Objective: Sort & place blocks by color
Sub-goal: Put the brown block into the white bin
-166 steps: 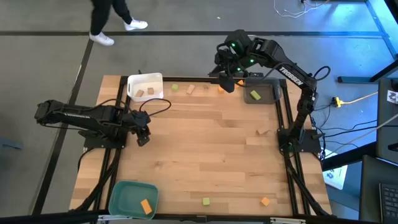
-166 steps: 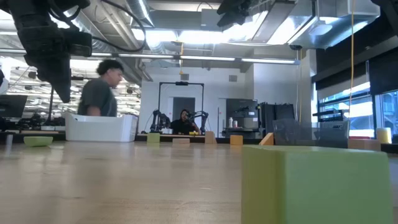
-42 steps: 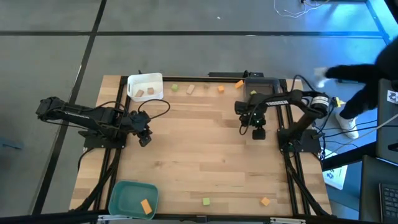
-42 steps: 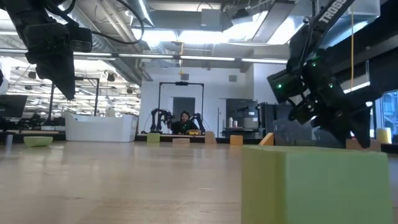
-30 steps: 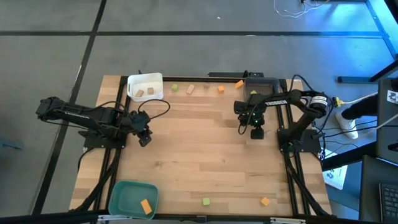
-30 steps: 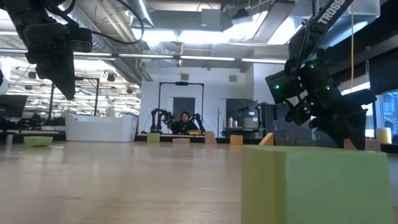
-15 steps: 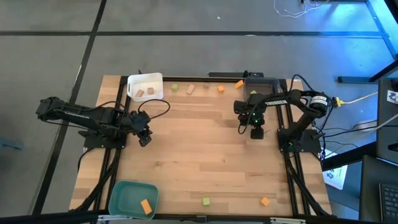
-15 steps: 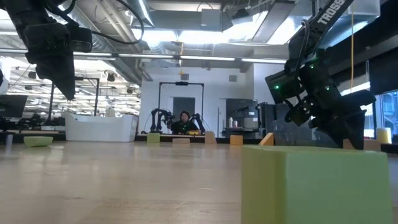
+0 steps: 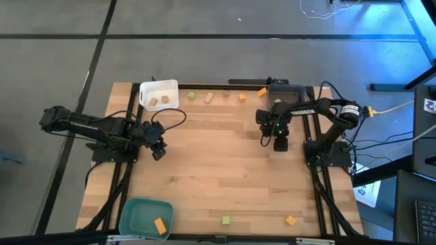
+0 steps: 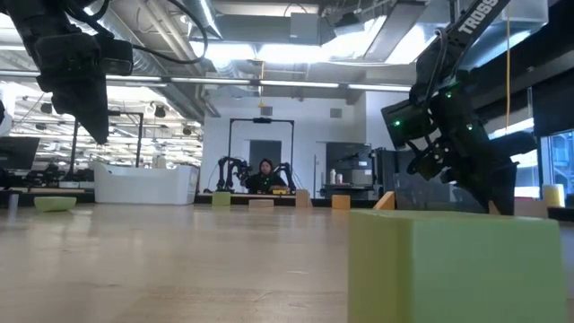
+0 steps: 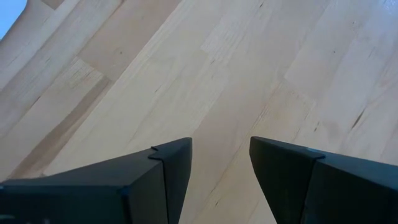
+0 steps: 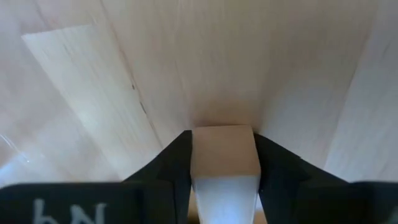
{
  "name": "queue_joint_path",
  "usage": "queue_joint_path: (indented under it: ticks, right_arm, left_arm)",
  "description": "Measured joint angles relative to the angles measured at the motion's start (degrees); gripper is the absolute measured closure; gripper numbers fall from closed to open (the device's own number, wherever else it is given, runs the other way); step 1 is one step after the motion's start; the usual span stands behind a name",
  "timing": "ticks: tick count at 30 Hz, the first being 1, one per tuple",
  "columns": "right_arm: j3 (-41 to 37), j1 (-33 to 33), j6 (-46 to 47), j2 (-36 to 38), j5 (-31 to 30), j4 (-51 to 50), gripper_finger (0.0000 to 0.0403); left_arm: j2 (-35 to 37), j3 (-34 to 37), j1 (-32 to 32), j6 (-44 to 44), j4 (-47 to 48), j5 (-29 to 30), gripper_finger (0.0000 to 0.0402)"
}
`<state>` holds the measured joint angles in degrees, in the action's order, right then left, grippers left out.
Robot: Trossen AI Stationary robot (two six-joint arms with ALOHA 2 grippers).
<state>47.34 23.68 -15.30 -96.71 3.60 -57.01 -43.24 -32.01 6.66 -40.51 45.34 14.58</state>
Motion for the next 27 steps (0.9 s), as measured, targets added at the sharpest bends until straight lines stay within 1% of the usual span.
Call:
queue_joint_path:
  ticks: [2,4,6,9,11,14,17,20,22,24,27]
  right_arm:
    - [1.2,0.0,0.0,-0.2,0.2,0.1,0.027]
    - [3.7,0.0,0.6,-0.3,1.0,3.2,0.027]
    - [6.6,-0.1,2.3,-0.2,2.6,6.3,0.027]
    - [11.0,-0.7,5.6,-0.3,5.2,7.6,0.027]
    - [14.6,-1.4,7.3,-0.2,5.2,10.8,0.027]
    - [18.9,-2.3,7.6,-0.2,5.9,11.6,0.027]
    - [23.0,-3.1,7.6,-0.1,7.6,14.6,0.027]
    - [25.5,-3.4,7.7,-0.1,10.3,17.4,0.027]
    - [26.6,-3.3,8.7,-0.1,12.9,21.0,0.027]
    - [27.1,-3.3,9.3,-0.1,15.5,24.3,0.027]
    - [27.1,-3.3,10.8,-0.1,17.6,29.3,0.027]
  left_arm:
    - [0.0,0.0,0.0,0.0,0.0,0.0,0.0243]
    - [0.0,0.0,0.0,0.0,0.0,0.0,0.0243]
    - [0.0,0.0,0.0,0.1,0.0,0.3,0.0243]
    - [0.0,0.0,0.0,0.1,0.0,1.2,0.0243]
    - [0.0,0.0,0.0,0.1,0.0,1.4,0.0243]
    - [0.0,0.0,0.0,0.0,0.0,1.4,0.0243]
    - [0.0,0.0,0.0,0.0,0.0,1.4,0.0243]
    - [0.0,0.0,0.0,0.1,0.0,1.3,0.0243]
    - [0.0,0.0,0.0,0.1,0.0,1.2,0.0243]
    - [0.0,0.0,0.0,0.1,0.0,1.1,0.0243]
    - [0.0,0.0,0.0,0.4,0.0,1.1,0.0243]
